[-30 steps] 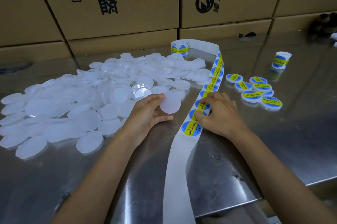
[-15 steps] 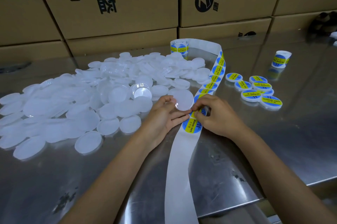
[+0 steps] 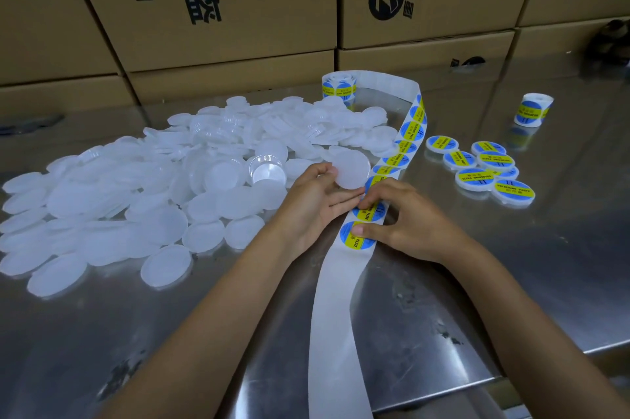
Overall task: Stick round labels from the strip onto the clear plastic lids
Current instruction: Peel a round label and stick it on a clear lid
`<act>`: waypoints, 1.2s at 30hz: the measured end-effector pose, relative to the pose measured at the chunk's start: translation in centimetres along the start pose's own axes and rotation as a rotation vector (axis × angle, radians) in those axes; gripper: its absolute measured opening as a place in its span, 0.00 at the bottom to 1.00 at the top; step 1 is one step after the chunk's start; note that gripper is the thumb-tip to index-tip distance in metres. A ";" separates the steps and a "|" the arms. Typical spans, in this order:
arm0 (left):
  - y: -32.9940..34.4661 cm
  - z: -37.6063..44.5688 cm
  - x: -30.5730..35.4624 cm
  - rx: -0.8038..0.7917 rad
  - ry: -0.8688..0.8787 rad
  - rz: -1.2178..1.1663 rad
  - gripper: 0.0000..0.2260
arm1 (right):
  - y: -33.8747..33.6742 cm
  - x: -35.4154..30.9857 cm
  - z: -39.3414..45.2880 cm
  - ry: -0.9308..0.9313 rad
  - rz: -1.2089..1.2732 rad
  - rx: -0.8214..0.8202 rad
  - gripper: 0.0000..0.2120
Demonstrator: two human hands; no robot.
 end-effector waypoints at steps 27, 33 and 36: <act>0.3 0.2 -0.5 -0.053 -0.013 -0.048 0.08 | -0.5 -1.5 -0.2 0.011 0.189 0.084 0.05; -0.1 0.9 -0.8 -0.043 0.004 -0.017 0.06 | -1.0 -1.0 0.0 0.294 0.650 0.066 0.05; -0.3 1.0 -1.0 -0.049 -0.029 -0.092 0.04 | -1.7 -0.5 0.2 0.436 0.906 0.117 0.07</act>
Point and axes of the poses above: each hand's wrist, its own z-axis towards the middle knuckle, its own y-axis out of the palm, x = y × z, the point moved 5 cm from there along z, towards the middle knuckle, and after that the axes turned 14 degrees about x, right-handed, at the moved point
